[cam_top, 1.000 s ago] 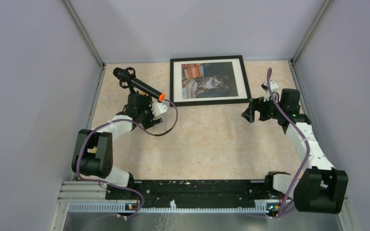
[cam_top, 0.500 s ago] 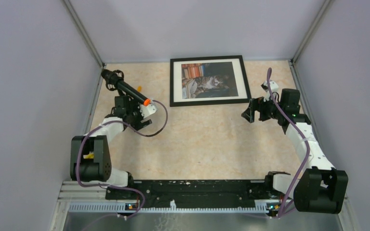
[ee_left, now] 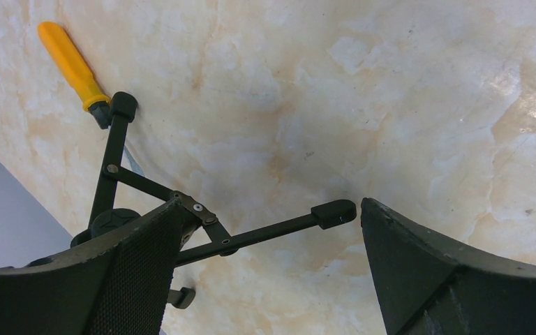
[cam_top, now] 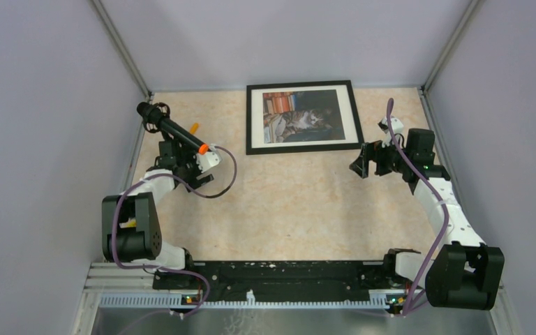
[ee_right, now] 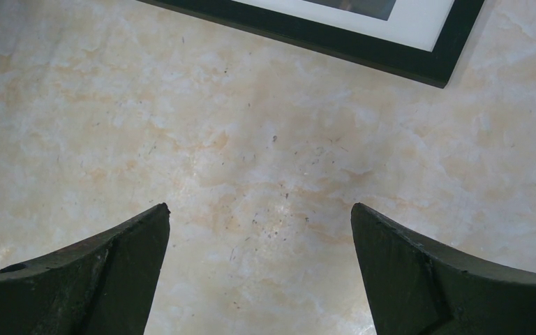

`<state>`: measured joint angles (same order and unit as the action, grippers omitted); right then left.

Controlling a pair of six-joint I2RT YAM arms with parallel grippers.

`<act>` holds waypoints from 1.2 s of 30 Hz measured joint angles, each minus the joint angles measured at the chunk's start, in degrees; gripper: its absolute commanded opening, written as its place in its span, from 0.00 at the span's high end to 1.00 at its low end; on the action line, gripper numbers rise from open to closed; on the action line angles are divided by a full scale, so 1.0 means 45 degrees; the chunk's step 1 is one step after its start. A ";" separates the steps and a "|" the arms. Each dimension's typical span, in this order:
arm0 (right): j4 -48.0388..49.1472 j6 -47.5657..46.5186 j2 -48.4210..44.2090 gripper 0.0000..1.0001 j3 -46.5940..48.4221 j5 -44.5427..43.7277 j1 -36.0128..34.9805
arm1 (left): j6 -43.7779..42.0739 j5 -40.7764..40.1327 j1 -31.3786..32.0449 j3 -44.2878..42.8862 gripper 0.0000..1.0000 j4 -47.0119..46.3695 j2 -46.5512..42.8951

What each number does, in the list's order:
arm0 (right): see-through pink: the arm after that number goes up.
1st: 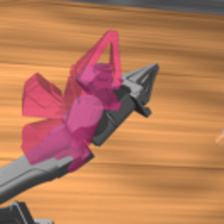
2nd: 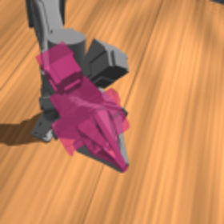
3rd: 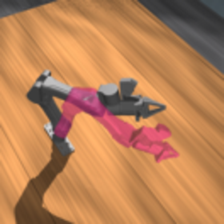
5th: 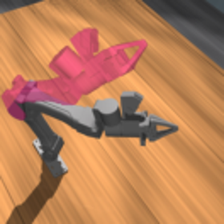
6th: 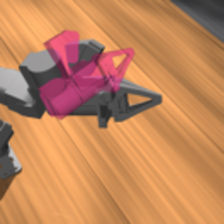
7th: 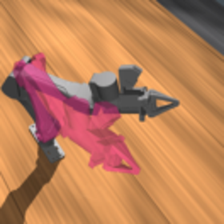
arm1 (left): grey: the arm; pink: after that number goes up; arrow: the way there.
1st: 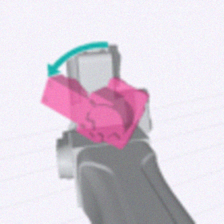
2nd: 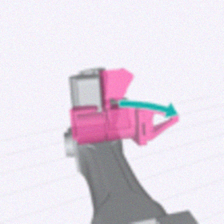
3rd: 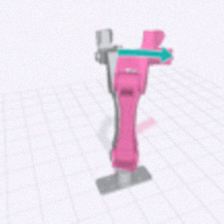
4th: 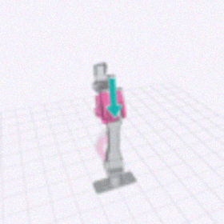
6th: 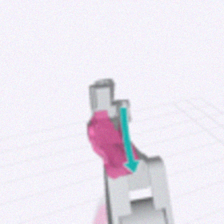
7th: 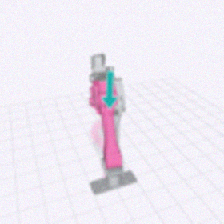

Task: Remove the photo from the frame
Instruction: Move the distractor to the center of the board.

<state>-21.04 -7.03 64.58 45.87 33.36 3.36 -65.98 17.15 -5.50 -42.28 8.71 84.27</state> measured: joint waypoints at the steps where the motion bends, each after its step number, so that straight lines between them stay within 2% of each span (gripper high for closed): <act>1: 0.0000 0.0000 0.0000 0.01 0.0000 0.0005 0.0000 | -0.0015 0.0015 -0.0010 0.0000 0.02 0.0005 0.0000; 8: -0.0005 0.0000 0.0000 0.01 0.0000 0.0053 0.0000 | -0.0063 0.0136 -0.0024 0.0005 0.02 0.0199 -0.0097; 14: 0.0000 0.0000 0.0000 0.01 0.0000 0.0083 0.0000 | -0.0345 0.0423 0.0000 0.0267 0.02 0.1370 -0.1059; 20: 0.0000 0.0000 0.0000 0.01 0.0000 0.0102 0.0000 | -0.0719 0.0597 0.0714 0.0661 0.02 0.2346 -0.1885; 29: 0.0000 0.0000 0.0005 0.01 0.0000 0.0131 -0.0049 | 0.0005 -0.0151 0.3968 0.0991 0.01 0.2968 -0.1957; 36: -0.0053 0.0010 0.0262 0.01 0.0102 0.0087 -0.0058 | 0.2040 -0.1656 0.8014 -0.0287 0.02 0.3109 -0.1185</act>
<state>-21.28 -6.98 65.76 46.33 33.76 3.09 -56.80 9.69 30.57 -43.57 22.70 78.94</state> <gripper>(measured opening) 0.988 0.987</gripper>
